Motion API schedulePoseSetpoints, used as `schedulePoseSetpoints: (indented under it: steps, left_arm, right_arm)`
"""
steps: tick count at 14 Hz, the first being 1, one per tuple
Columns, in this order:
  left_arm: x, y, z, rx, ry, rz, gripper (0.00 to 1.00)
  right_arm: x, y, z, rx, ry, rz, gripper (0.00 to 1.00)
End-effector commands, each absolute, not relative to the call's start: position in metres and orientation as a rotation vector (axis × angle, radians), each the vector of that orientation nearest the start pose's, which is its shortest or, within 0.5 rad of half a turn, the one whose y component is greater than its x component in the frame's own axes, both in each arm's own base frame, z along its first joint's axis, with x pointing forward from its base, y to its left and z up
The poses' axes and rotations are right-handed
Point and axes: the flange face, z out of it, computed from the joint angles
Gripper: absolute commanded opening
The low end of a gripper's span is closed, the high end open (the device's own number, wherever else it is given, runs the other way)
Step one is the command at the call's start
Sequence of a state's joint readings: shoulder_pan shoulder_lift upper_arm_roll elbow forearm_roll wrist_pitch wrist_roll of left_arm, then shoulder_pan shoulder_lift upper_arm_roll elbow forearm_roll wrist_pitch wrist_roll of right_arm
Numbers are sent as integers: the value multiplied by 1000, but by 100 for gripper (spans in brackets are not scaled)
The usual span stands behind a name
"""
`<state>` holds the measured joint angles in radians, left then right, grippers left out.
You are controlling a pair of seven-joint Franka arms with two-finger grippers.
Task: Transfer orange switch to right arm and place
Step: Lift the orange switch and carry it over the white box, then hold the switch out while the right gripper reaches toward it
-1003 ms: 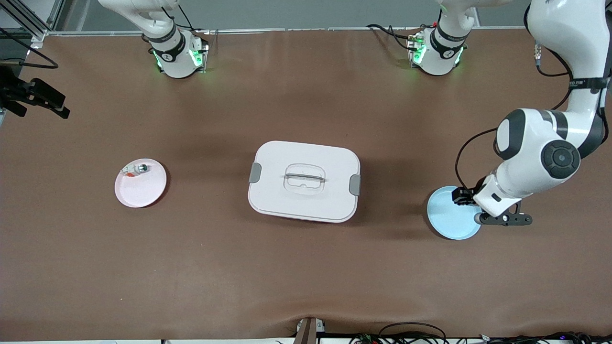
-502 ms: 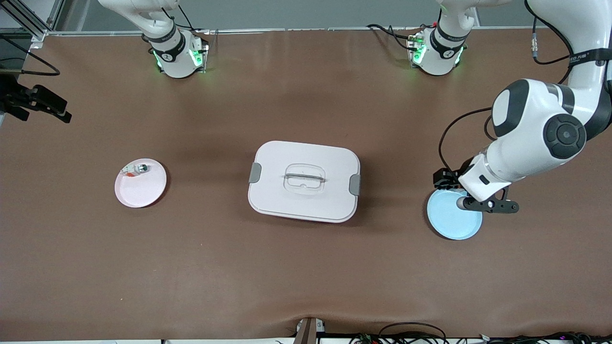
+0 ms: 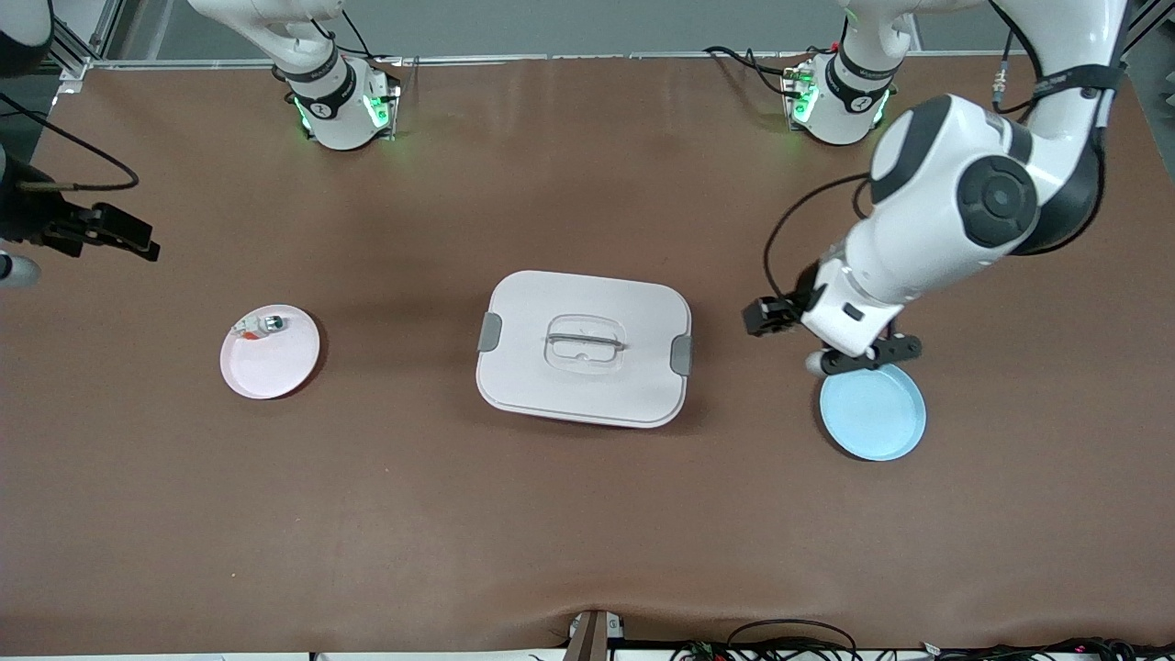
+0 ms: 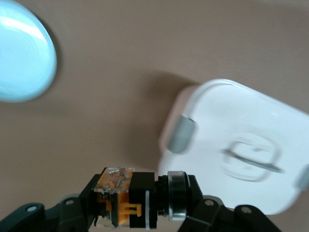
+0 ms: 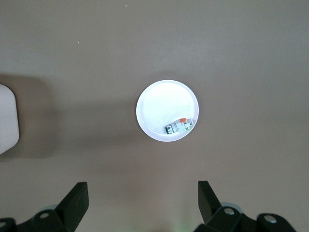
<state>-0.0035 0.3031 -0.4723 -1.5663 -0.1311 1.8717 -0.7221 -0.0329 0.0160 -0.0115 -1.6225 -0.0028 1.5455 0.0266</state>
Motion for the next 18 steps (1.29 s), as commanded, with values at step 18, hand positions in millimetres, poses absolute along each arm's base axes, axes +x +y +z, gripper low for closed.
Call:
schedulePoseSetpoints:
  steps: [18]
  left_arm:
    - [531, -532, 525, -2773, -2328, 896, 0]
  right_arm:
    - [564, 18, 557, -2770, 93, 252, 100]
